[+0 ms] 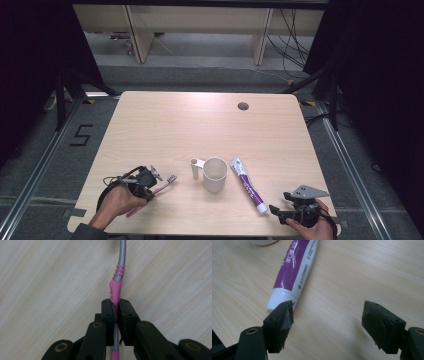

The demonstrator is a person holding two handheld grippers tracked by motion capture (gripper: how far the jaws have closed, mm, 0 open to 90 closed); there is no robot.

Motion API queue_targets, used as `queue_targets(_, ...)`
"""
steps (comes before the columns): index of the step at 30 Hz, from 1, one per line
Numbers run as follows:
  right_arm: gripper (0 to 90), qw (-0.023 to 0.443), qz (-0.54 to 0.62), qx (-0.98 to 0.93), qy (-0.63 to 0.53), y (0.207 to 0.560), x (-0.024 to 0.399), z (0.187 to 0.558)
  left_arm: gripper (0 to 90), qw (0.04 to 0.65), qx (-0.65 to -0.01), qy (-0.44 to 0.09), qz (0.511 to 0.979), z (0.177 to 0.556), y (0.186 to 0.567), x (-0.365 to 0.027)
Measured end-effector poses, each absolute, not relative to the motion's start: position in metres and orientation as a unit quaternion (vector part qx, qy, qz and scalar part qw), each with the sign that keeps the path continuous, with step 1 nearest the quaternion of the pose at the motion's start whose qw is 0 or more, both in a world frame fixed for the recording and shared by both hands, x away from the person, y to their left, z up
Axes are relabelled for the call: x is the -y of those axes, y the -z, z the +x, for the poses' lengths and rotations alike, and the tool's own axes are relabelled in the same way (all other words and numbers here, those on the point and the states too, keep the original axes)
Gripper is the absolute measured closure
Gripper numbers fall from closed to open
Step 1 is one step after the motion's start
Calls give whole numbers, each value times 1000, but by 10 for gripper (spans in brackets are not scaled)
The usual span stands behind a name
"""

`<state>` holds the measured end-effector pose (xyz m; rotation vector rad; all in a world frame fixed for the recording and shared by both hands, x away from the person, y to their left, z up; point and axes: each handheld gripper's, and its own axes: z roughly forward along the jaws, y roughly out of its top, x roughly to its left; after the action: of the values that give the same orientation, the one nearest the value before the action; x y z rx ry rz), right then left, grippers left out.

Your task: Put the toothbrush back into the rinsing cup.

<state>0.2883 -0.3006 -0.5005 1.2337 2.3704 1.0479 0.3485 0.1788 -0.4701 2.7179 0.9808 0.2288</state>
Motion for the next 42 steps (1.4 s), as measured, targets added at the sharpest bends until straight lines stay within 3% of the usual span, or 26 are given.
queue_targets(11, 265, 139, 431, -815, -361, 500, 301, 288, 830, 262, -352, -129, 890, 338, 446, -193)
queue_targets(17, 264, 123, 434, -812, -370, 501, 300, 289, 830, 373, -363, -184, 834, 335, 438, -192)
queue_targets(21, 264, 124, 442, -810, -364, 500, 301, 288, 830, 393, -362, -191, 823, 336, 438, -189)
queue_targets(32, 264, 128, 436, -812, -367, 501, 301, 288, 830, 514, -386, -198, 740, 338, 437, -176)
queue_targets(42, 264, 127, 435, -812, -369, 501, 301, 289, 829, 560, -365, -213, 713, 342, 430, -159)
